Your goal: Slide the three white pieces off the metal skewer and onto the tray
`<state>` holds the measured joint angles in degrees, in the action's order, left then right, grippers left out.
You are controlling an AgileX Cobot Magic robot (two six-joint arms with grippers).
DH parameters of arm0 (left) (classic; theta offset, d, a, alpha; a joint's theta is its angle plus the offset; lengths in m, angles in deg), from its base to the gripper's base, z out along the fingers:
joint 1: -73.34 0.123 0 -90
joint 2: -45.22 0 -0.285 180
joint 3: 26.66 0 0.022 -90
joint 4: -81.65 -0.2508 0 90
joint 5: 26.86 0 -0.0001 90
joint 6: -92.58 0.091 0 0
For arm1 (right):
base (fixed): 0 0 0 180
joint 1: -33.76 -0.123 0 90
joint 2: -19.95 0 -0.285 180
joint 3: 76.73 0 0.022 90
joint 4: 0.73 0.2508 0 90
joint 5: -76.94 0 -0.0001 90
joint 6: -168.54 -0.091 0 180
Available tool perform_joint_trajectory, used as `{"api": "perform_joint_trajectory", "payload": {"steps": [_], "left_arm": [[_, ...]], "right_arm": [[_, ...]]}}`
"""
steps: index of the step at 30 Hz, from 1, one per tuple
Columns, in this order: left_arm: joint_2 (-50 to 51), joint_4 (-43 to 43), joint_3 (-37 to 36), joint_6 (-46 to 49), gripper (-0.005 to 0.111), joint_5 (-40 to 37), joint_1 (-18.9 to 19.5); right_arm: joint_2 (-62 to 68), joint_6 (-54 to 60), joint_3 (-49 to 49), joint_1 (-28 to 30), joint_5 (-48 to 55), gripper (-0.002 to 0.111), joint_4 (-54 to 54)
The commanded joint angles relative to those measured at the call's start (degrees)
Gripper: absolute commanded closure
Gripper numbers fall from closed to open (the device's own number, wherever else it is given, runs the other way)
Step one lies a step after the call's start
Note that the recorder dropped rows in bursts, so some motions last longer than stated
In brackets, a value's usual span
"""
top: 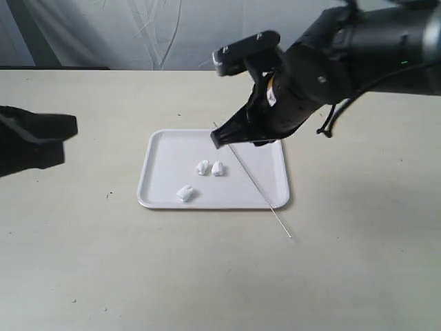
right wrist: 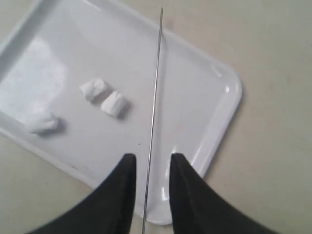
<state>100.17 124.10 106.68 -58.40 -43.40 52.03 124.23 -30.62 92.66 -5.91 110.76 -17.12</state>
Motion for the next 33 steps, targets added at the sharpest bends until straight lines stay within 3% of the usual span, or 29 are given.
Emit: {"api": "perform_joint_trajectory", "payload": {"steps": [1, 6, 13, 23, 33], "left_arm": [[-11.10, -1.80, -0.46, 0.05, 0.107, -2.71, 0.08], [-19.37, -7.57, -0.46, 0.05, 0.107, -9.75, 0.08], [-25.70, -8.91, -0.46, 0.05, 0.107, -19.28, 0.08], [-27.28, -8.81, -0.46, 0.05, 0.107, -19.65, 0.08], [-27.25, -8.78, -0.46, 0.05, 0.107, -19.93, 0.08]], "right_arm": [[-12.06, 3.04, -6.30, 0.25, -2.12, 0.084, -0.10], [-25.19, 5.69, -14.96, 0.25, -2.26, 0.084, -0.10], [-42.36, 5.69, -22.67, 0.25, -2.37, 0.084, 0.01], [-57.13, 5.58, -22.92, 0.25, 1.62, 0.084, 0.30], [-60.90, 5.58, -22.92, 0.25, 2.59, 0.084, 2.27]]}}
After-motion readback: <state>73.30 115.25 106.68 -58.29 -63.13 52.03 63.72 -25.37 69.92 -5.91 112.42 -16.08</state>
